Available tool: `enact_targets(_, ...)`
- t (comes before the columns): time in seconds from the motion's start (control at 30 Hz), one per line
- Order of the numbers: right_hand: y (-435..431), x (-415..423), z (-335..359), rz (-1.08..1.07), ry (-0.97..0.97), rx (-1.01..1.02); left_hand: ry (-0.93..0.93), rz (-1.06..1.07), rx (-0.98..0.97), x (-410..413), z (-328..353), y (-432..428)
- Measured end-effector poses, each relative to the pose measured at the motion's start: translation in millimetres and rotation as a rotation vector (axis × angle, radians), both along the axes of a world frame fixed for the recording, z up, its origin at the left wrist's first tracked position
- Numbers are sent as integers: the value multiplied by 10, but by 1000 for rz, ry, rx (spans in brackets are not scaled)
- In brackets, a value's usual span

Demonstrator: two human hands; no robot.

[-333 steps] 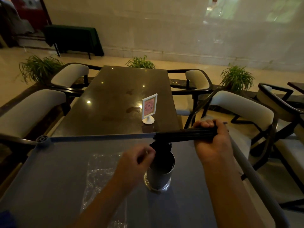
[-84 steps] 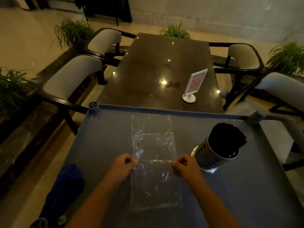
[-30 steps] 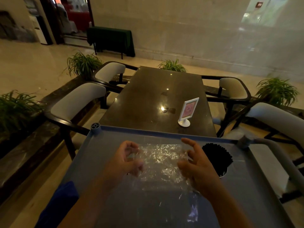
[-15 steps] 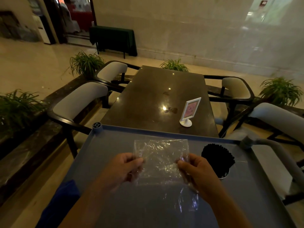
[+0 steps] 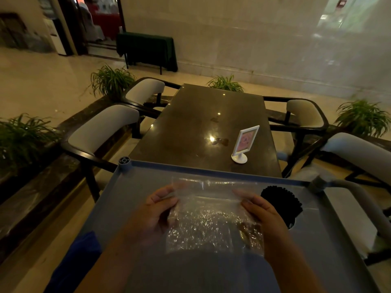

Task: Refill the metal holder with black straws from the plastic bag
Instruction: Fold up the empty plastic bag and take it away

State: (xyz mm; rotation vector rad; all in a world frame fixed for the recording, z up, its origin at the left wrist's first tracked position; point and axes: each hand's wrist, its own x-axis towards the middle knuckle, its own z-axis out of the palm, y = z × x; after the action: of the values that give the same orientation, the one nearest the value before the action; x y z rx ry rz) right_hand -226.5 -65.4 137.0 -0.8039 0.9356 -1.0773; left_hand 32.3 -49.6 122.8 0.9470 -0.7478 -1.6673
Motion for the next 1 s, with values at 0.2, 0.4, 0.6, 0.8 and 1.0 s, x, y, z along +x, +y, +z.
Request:
enact_targets(0.2, -18, -8, -12, 10, -111, -6, 22, 113, -54, -58, 93, 14)
enact_targets(0.4, -27, -7, -73, 9, -15, 50, -91, 61, -106, -9, 47, 33)
enact_targets(0.6, -19, -38, -100, 150, 167, 31, -316, -2, -155, 12, 61, 48)
enact_targets(0.8, -29, -44, -82, 131, 290, -83, -534, -90, -165, 60, 19, 48)
enact_targets(1.0, -43, -37, 77, 240, 381, -182, -611, -430, 19, 119, 119, 12)
